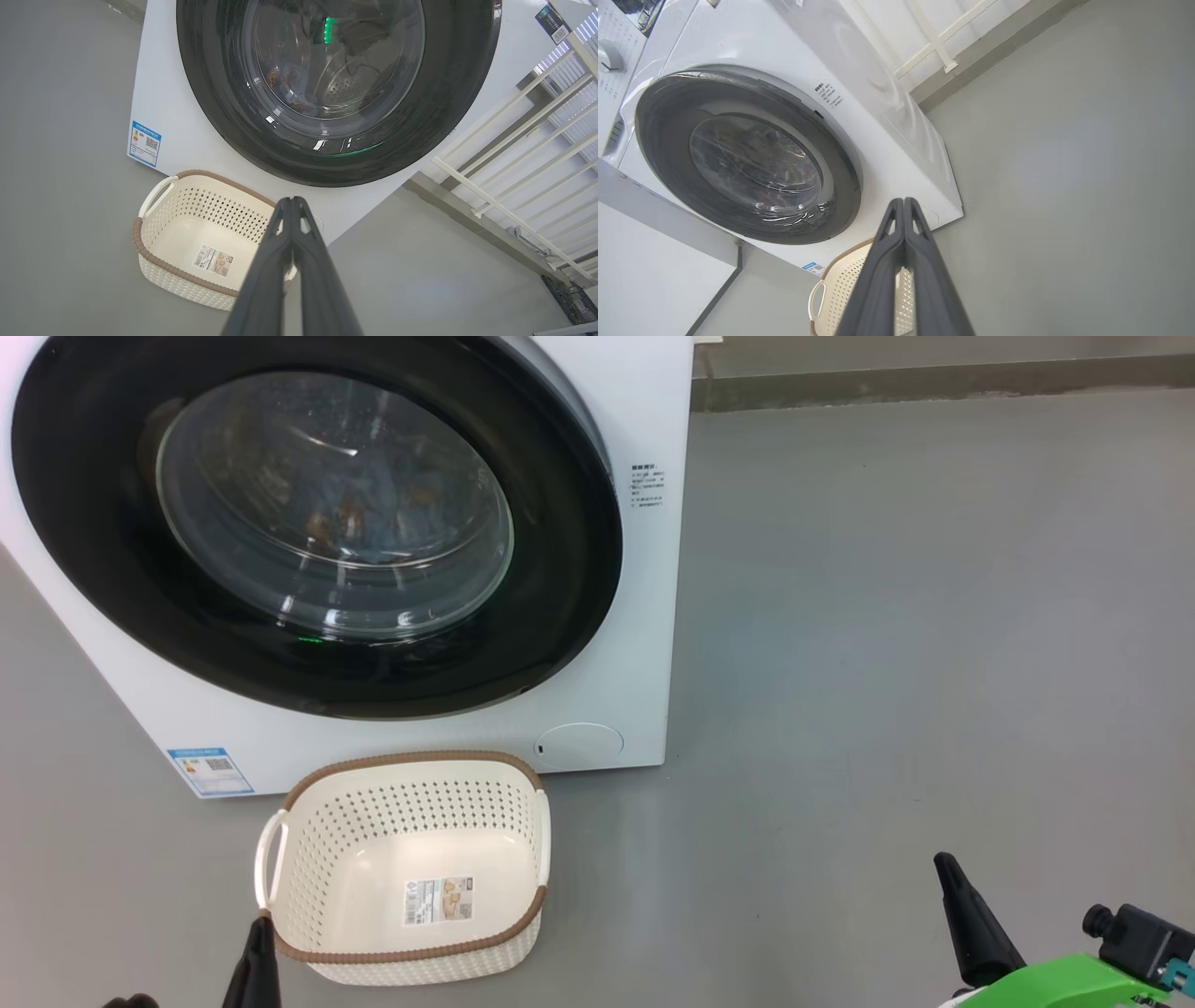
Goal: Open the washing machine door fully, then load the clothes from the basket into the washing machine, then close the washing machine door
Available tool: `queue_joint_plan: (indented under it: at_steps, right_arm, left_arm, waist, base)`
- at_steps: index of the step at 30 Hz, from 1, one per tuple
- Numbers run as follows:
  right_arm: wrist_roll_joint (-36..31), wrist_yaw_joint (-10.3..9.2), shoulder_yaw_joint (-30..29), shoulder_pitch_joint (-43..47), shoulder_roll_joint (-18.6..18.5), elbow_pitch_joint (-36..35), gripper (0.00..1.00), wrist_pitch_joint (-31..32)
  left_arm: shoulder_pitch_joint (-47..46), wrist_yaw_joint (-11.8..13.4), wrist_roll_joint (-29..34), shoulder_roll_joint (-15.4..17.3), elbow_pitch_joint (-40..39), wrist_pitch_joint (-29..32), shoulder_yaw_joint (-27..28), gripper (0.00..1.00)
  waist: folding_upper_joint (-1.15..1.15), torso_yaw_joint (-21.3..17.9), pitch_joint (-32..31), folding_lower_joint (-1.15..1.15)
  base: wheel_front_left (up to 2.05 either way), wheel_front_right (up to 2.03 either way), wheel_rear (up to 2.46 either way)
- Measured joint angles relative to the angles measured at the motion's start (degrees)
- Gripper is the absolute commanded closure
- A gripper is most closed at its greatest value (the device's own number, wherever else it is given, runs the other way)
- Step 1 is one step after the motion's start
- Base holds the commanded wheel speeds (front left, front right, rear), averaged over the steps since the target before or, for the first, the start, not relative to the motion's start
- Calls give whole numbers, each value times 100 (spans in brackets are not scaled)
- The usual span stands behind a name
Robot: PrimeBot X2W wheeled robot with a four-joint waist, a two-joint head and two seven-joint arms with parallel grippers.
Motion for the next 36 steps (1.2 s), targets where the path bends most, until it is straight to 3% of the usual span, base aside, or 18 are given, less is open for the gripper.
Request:
queue_joint_plan:
  at_steps: [36]
  right_arm:
    - [2271, -1, -126, -257, -8, 302, 100, 267]
  left_arm:
    - [-337, -166, -2263, -53, 255, 531, 293, 100]
  waist:
    - [0, -51, 62, 0]
  base:
    - [0, 0, 0]
